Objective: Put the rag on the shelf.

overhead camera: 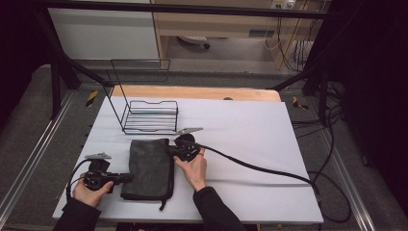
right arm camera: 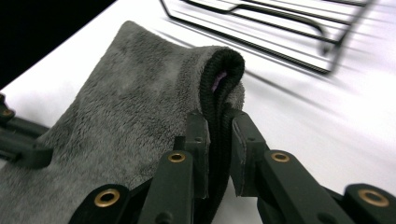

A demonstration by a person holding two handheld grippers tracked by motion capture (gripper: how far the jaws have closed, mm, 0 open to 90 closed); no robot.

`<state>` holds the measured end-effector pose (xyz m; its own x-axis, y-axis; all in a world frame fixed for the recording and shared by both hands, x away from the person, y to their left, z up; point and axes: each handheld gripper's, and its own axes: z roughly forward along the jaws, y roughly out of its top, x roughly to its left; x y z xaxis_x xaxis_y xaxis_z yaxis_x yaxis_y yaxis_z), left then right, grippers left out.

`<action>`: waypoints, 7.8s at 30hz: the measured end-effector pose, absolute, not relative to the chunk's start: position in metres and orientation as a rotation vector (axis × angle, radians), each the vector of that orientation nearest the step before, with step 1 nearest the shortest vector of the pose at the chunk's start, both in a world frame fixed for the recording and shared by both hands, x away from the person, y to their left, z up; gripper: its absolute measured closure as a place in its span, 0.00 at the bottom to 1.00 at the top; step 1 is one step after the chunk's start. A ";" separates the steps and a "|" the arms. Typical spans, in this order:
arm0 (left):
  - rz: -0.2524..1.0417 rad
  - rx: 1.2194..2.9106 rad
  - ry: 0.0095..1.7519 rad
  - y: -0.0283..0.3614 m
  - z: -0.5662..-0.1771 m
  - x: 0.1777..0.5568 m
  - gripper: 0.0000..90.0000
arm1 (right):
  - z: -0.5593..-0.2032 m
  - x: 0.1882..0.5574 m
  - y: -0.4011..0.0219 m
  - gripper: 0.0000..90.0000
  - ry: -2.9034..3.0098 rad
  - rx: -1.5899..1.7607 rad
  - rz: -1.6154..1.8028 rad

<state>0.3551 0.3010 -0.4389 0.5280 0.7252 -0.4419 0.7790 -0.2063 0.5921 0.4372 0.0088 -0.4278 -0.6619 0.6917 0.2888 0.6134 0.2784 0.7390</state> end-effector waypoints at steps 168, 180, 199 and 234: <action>0.495 1.671 0.942 0.282 -0.317 0.377 0.89 | -0.316 0.409 -0.025 0.89 2.118 0.861 1.709; 0.549 1.566 0.906 0.284 -0.297 0.375 0.90 | -0.296 0.403 -0.021 0.89 2.013 0.794 1.764; 0.615 1.422 0.832 0.288 -0.261 0.375 0.90 | -0.264 0.399 -0.018 0.89 1.841 0.737 1.863; 0.669 1.263 0.774 0.301 -0.199 0.392 0.90 | -0.193 0.413 0.004 0.90 1.691 0.645 1.881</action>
<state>0.3917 0.3010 -0.1986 0.5821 0.8012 -0.1384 -0.0203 0.1845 0.9826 0.4126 0.0038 -0.1935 -0.7486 0.6630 0.0032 -0.0670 -0.0805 0.9945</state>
